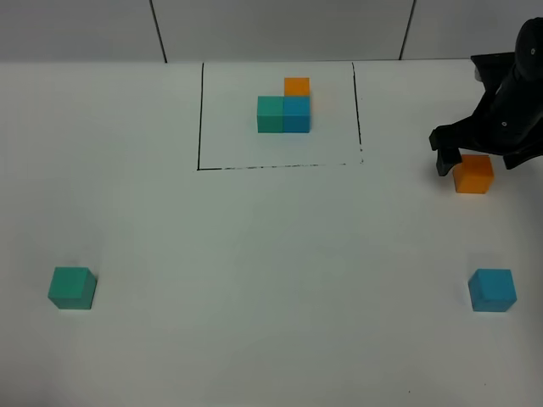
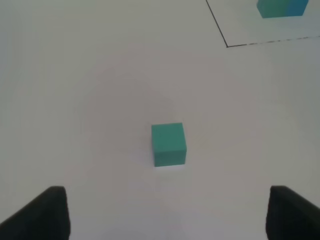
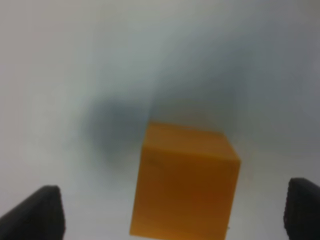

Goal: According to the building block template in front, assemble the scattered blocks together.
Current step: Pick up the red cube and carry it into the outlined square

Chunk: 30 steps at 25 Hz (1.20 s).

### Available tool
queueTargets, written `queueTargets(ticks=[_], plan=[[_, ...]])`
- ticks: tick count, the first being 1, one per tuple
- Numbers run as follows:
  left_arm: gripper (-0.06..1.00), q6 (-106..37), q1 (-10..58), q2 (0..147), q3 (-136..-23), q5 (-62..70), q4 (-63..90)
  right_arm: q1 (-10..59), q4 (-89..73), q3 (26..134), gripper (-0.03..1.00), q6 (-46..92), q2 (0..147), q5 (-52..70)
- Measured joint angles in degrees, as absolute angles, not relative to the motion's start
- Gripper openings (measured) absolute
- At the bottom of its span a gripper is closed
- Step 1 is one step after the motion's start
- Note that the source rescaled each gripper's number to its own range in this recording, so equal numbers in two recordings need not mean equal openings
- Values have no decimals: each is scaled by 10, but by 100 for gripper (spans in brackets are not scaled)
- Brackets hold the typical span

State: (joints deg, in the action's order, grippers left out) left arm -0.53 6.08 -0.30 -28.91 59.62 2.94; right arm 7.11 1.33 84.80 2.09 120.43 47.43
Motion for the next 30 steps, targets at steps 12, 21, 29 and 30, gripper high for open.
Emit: queueTargets(ticks=[12,21,29,30], plan=[[78,-5,61,-3,-289,596,29,61,9,848,72,25,1238,457],[78,-5,61,-3,-289,596,29,61,8,854,2,16,1238,468],[78,-5,61,-3,-289,596,29,130,0,891,2,165,1184,553],[78,-5,61,-3,-289,596,29,153,-8,891,2,202,1177,569]])
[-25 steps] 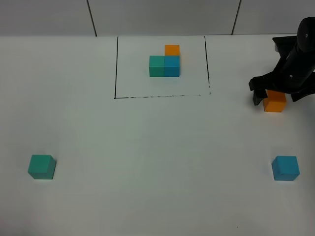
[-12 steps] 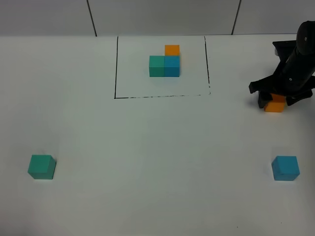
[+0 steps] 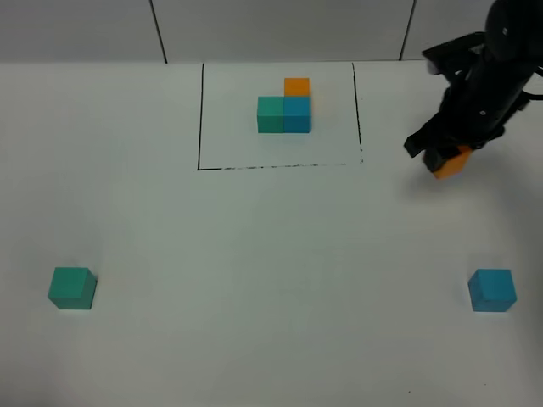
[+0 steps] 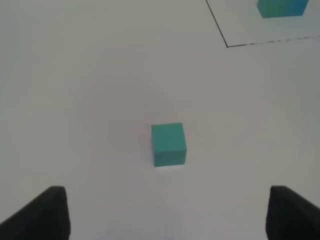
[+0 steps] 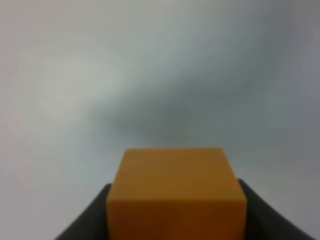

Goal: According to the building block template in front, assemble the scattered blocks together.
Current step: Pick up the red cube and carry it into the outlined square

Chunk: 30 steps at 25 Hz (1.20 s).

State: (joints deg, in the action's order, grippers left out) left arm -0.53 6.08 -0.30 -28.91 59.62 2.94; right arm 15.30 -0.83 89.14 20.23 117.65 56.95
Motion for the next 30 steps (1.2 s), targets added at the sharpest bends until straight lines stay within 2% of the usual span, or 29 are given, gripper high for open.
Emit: queueTargets(ticks=[5,11,17,24,30], plan=[[78,-5,61,-3,-289,596,29,285,-9,892,2,445,1171,622],[78,-5,61,-3,-289,596,29,358,0,894,2,619,1179,588],[78,-5,61,-3,-289,596,29,364,0,961,2,674,1228,604],[78,-5,61,-3,-289,596,29,355,-18,1052,2,670,1289,617],[78,-5,61,-3,-289,596,29,329,-37,1071,2,663,1325,622]])
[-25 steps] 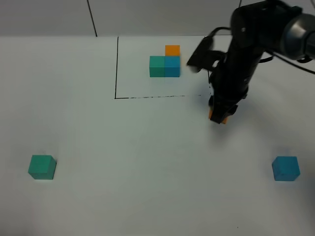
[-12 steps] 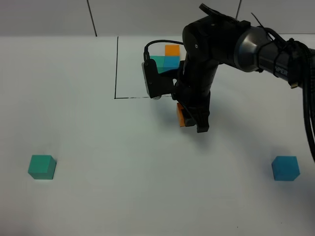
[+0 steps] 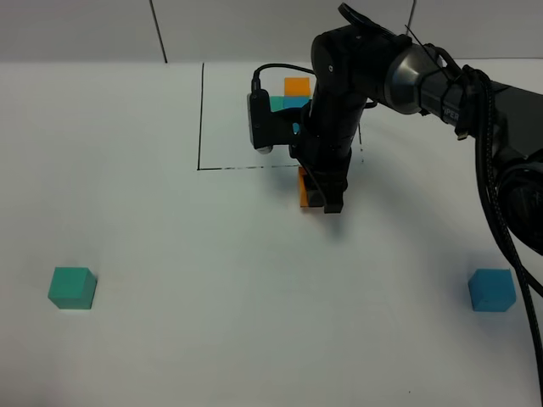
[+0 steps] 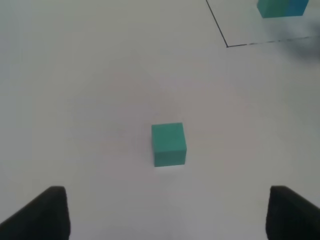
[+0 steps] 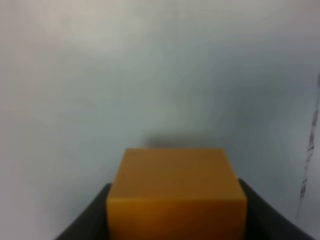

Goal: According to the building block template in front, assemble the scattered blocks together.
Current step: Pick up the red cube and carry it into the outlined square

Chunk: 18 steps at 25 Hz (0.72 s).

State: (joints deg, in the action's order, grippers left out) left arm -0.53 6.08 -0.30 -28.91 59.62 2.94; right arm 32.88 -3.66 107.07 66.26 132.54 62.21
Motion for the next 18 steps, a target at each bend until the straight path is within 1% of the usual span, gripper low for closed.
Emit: queueTargets(ticks=[8,18], plan=[[78,-5,61,-3,-289,596,29,308,-46,1076,2,662,1343,619],[78,-5,61,-3,-289,596,29,307,-66,1078,2,663,1344,600]])
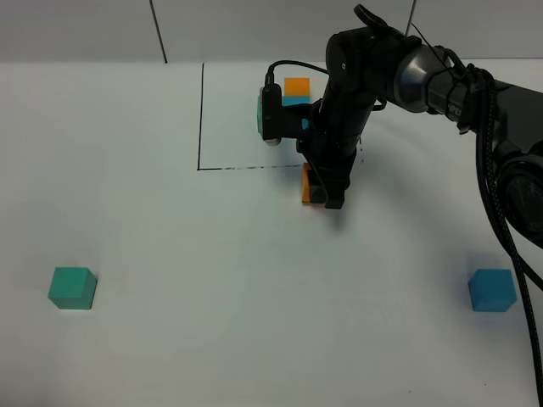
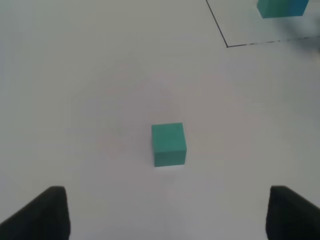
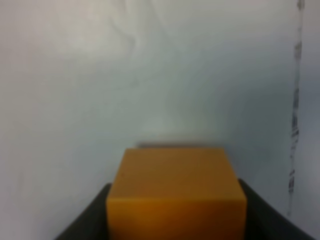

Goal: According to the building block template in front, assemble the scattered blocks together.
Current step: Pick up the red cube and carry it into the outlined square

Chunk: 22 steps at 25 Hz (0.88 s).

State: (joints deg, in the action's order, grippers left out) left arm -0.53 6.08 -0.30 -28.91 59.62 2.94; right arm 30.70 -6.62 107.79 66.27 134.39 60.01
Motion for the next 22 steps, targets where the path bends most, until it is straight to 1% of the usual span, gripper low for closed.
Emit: queueTargets(ticks=[22], plan=[[78,-5,61,-3,-289,596,29,307,-51,1079,2,662,1360,611]])
